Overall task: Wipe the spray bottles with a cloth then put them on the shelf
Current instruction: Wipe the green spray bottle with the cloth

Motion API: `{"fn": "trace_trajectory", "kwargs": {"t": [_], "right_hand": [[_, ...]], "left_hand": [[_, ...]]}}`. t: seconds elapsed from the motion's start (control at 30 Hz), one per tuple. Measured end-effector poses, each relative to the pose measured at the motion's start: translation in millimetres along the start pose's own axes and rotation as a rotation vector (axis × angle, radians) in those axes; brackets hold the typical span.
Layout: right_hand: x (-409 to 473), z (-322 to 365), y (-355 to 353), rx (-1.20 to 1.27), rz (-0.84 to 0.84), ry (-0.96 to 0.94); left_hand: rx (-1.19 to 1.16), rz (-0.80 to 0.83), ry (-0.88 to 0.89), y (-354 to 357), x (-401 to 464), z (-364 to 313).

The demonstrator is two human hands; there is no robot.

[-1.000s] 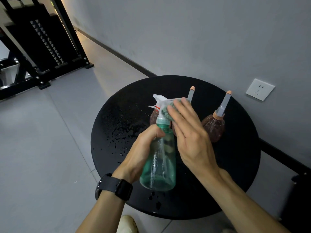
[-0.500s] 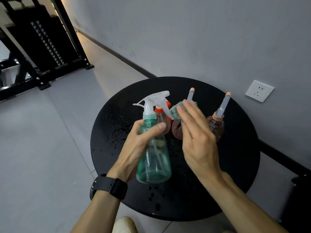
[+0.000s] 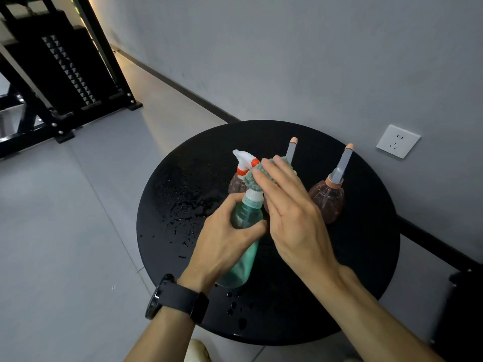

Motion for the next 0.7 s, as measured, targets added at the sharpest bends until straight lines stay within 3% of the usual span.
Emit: {"fn": "trace_trajectory", "kwargs": {"t": [0.43,0.57,0.7], "right_hand": [[5.0,-22.7,-11.9,0.013,0.027,0.172],[9.4,-27.3,-24.6,0.050,-0.048,0.248],[9.6,-10.0,-28.8,0.069,-0.076,0.159]], "left_hand": [[0.194,-0.088,0.064,-12.4,1.1,7.6],[0.266,-0.103,0.104,-16.8,3.3,12.0],[0.329,-0.111,0.145,-16.0,5.6,14.3]]}}
Point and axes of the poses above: each hand's wrist, its own x-axis towards the middle knuckle, its own y-axis out of the palm, z = x × y, the point moved 7 cm from there along x, towards the middle knuckle, and after that the axes turned 12 degrees about y, right-handed, at the moved point
